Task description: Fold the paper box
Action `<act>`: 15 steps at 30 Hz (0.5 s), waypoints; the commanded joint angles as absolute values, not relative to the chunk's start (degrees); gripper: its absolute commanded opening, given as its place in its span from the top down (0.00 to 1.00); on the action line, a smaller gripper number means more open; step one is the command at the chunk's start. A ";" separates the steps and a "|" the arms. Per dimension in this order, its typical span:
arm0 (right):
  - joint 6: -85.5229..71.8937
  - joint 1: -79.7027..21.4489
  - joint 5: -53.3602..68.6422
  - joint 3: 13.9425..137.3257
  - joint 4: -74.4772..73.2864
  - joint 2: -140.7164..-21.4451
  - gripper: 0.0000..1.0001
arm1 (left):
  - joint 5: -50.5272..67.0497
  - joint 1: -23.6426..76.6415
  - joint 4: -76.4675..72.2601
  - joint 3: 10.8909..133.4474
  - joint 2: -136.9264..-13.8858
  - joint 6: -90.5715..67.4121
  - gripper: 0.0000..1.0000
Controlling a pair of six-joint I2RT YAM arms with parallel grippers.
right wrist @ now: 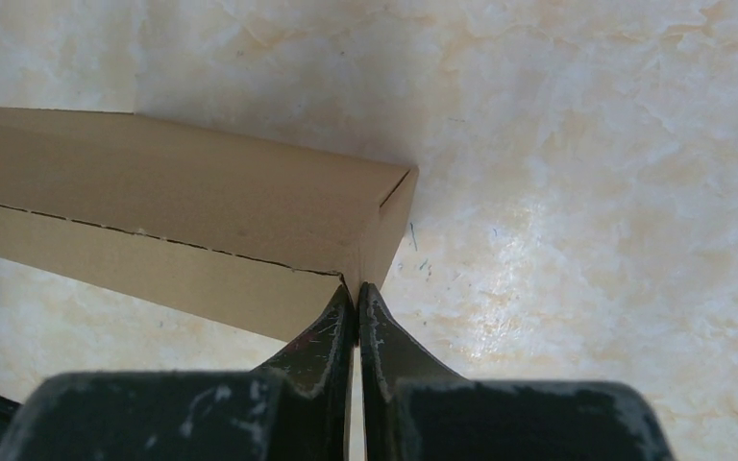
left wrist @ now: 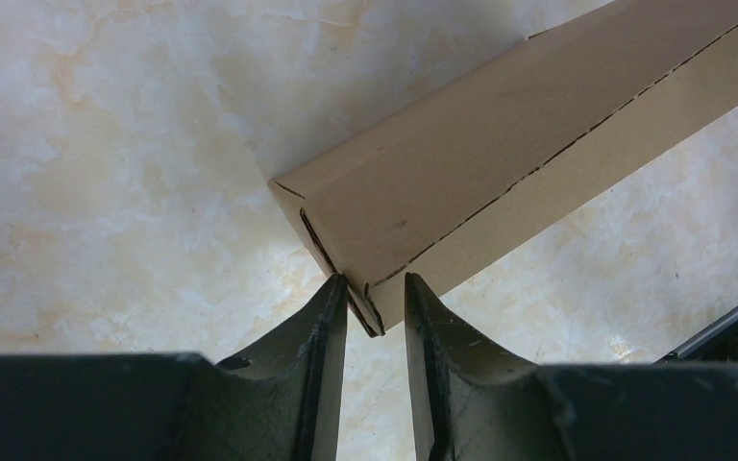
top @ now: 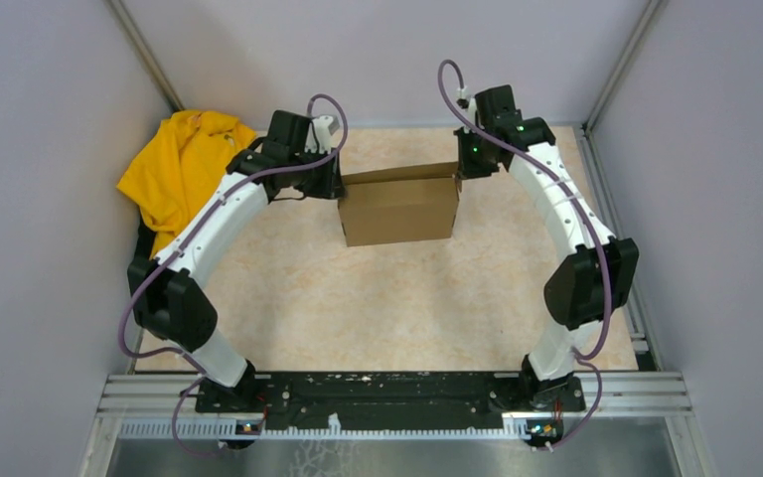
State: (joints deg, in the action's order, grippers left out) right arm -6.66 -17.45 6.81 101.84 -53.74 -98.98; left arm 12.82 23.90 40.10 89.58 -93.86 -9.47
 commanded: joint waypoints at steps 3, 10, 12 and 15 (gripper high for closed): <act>-10.00 -17.89 10.99 106.42 -55.10 -99.90 1.00 | 16.41 24.72 37.68 88.13 -92.81 -10.13 0.66; -11.15 -17.89 12.75 108.09 -56.40 -100.99 1.00 | 16.96 24.78 36.93 87.26 -92.59 -9.95 0.66; -11.31 -17.84 13.07 108.49 -56.82 -101.26 1.00 | 17.00 24.73 36.80 87.04 -92.54 -9.93 0.66; -10.89 -17.84 13.17 110.21 -58.57 -102.03 1.00 | 17.20 24.78 36.57 86.86 -92.50 -9.93 0.66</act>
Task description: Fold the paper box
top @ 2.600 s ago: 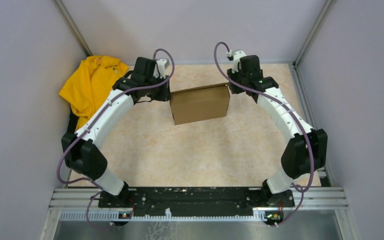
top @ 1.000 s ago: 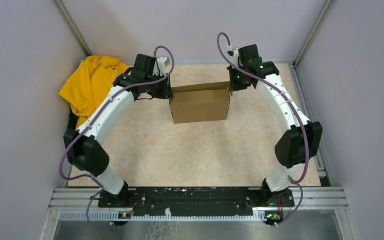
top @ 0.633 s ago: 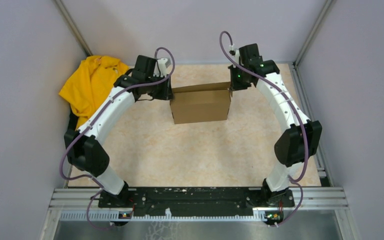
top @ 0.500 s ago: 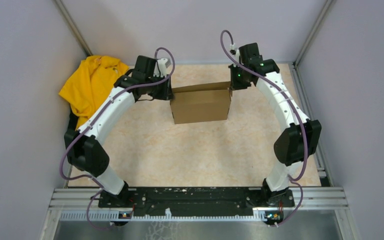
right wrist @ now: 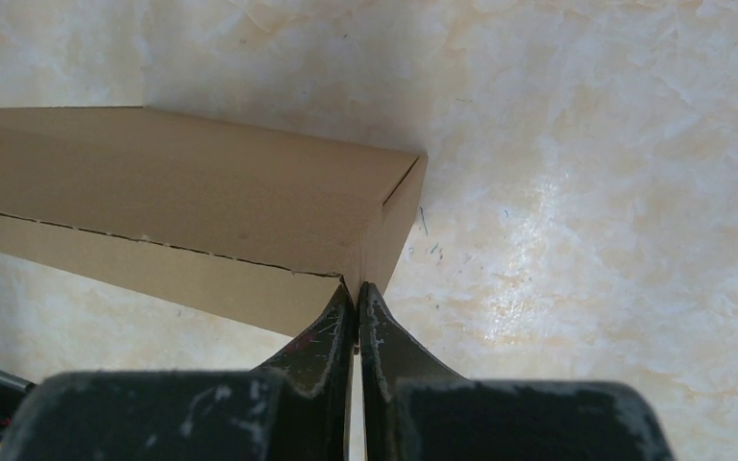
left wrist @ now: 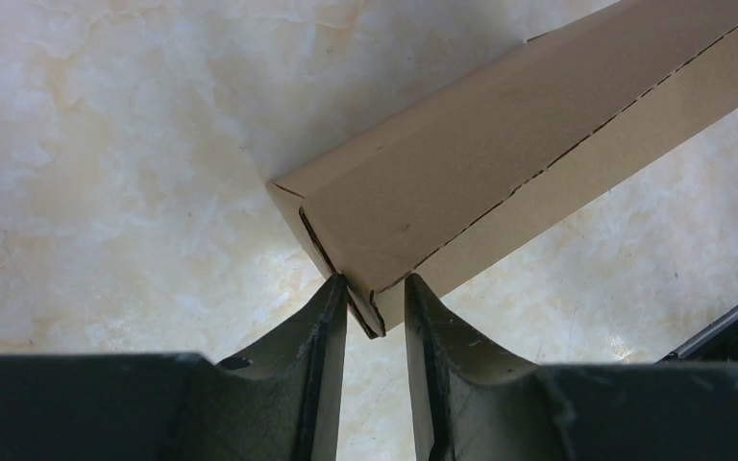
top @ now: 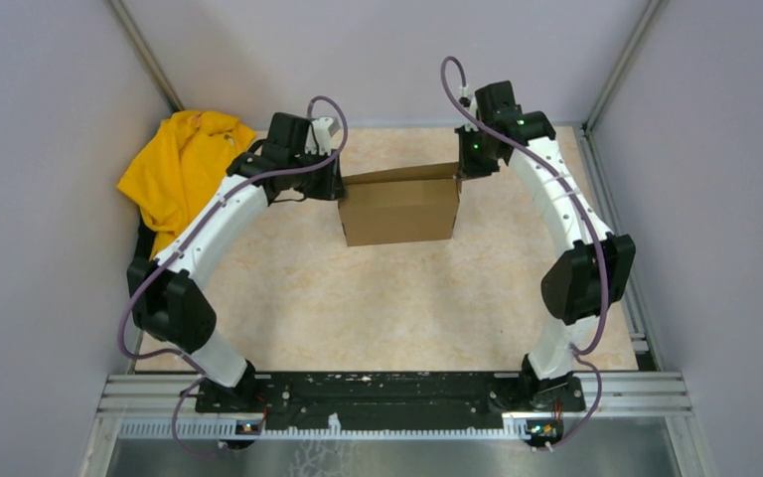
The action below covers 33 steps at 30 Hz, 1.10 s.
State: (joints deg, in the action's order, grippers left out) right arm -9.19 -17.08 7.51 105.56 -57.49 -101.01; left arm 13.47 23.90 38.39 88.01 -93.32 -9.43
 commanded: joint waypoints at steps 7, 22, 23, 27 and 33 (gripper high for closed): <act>-11.14 -17.84 13.40 112.88 -60.82 -103.49 1.00 | 17.51 24.78 36.21 86.58 -92.47 -10.06 0.66; -14.69 -17.86 15.75 113.25 -59.59 -104.42 1.00 | 19.21 24.78 34.48 84.58 -92.09 -10.48 0.66; -14.83 -17.84 15.88 113.41 -59.66 -104.56 1.00 | 19.18 24.78 34.39 84.58 -92.16 -10.46 0.66; -15.64 -17.84 16.67 113.63 -59.36 -104.92 1.00 | 19.50 24.78 34.04 84.18 -92.22 -10.46 0.66; -16.61 -17.84 17.99 114.08 -58.83 -105.28 1.00 | 20.02 24.78 33.40 83.60 -92.49 -10.55 0.66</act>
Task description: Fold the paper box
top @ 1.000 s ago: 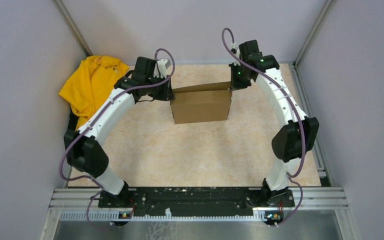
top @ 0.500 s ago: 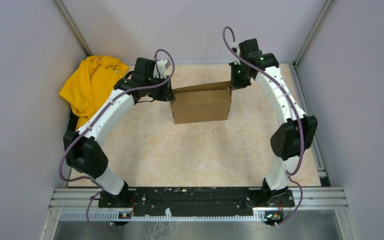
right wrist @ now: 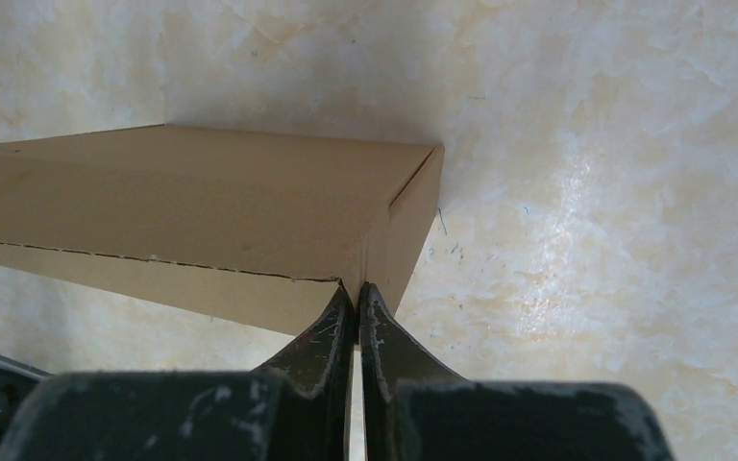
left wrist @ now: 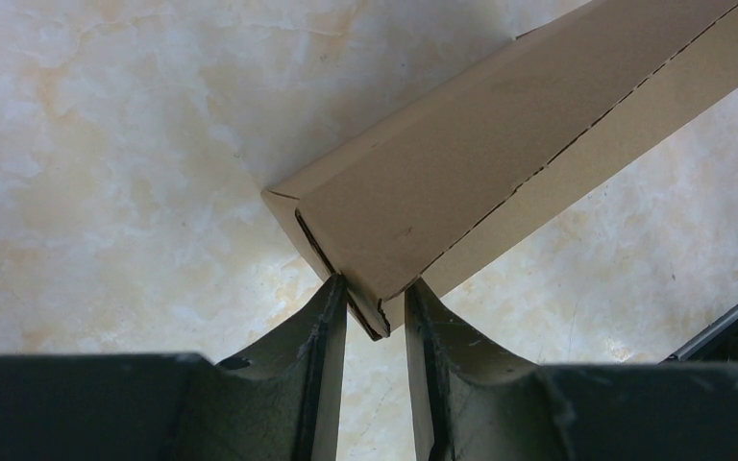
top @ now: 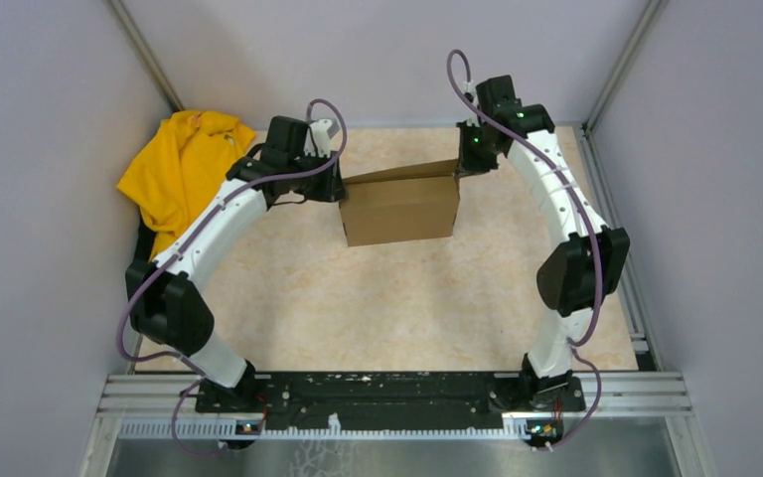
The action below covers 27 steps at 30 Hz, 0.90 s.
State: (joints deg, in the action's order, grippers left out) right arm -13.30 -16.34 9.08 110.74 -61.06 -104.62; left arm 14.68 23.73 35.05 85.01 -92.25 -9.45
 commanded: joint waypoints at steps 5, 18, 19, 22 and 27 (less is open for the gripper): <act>-16.70 -17.90 18.54 114.58 -58.99 -105.79 1.00 | 19.88 24.78 33.22 83.71 -92.75 -10.46 0.66; -16.08 -17.84 19.64 115.47 -60.12 -106.26 1.00 | 19.79 24.78 33.40 83.81 -93.33 -10.28 0.65; -16.09 -17.84 19.81 115.40 -60.04 -106.20 1.00 | 19.84 24.77 33.35 83.77 -93.23 -10.28 0.65; -16.03 -17.84 19.91 116.08 -60.52 -106.20 1.00 | 19.68 24.74 33.45 83.85 -93.17 -10.20 0.65; -15.57 -17.80 20.20 116.79 -61.25 -106.41 1.00 | 19.56 24.74 33.64 83.90 -93.25 -10.20 0.63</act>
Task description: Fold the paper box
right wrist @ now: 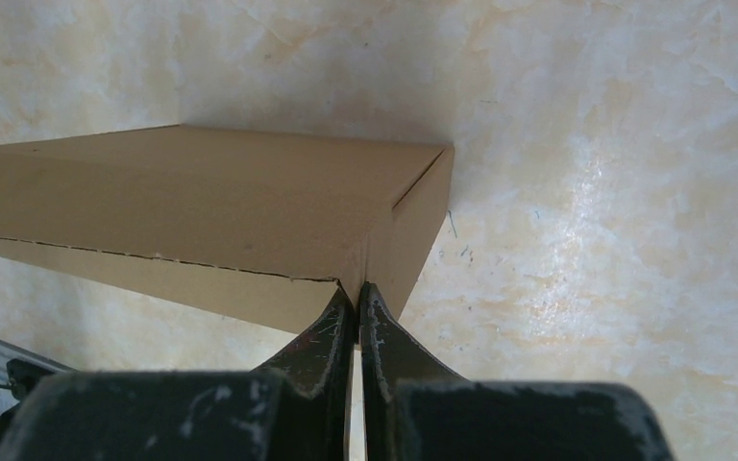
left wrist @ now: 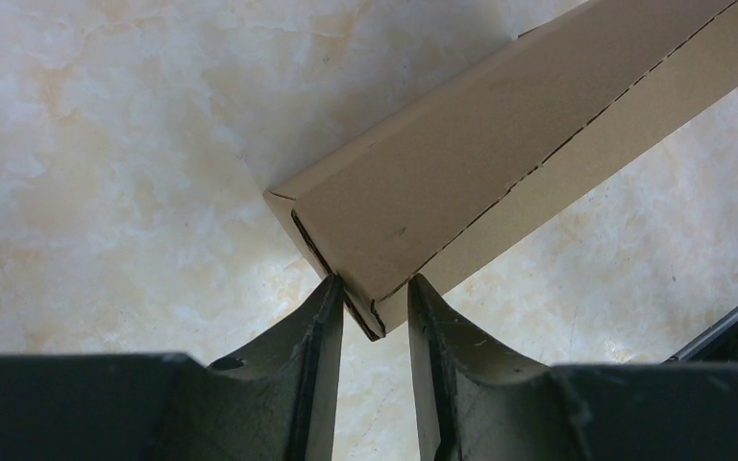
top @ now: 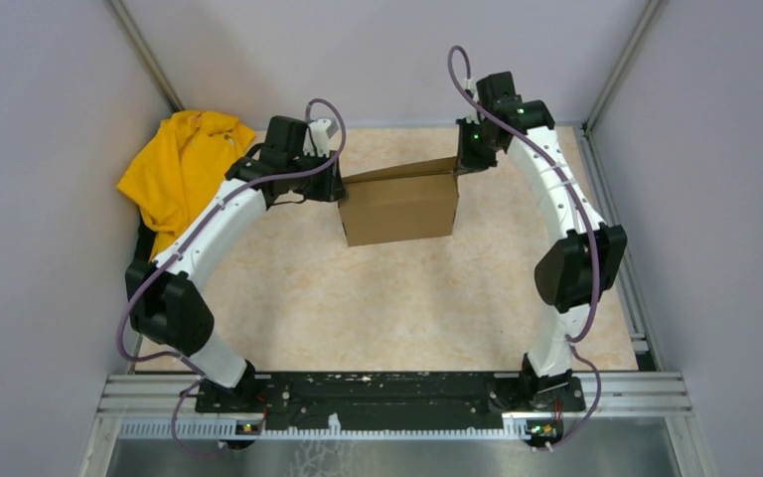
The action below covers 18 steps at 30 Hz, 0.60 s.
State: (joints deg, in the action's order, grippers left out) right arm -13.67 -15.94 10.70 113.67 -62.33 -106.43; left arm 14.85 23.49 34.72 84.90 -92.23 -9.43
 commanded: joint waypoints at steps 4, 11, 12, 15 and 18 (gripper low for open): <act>-14.77 -17.75 20.65 116.85 -61.74 -106.31 1.00 | 19.47 24.78 33.82 83.86 -93.21 -10.19 0.63; -12.29 -17.75 19.73 117.62 -63.89 -106.40 1.00 | 19.56 24.79 34.09 84.09 -93.19 -10.28 0.61; -11.79 -17.80 19.51 117.91 -64.35 -106.54 1.00 | 19.46 24.79 34.18 84.11 -93.17 -10.28 0.61; -10.58 -17.77 18.16 119.07 -65.89 -106.82 1.00 | 19.34 24.77 34.36 84.35 -93.26 -10.20 0.59; -10.59 -17.75 18.06 119.87 -66.31 -106.85 1.00 | 19.46 24.78 34.34 84.47 -93.26 -10.20 0.59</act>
State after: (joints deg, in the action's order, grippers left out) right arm -10.46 -15.94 11.44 115.87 -66.30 -106.80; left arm 15.05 23.46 34.85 84.90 -92.25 -9.43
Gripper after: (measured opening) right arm 0.009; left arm 0.410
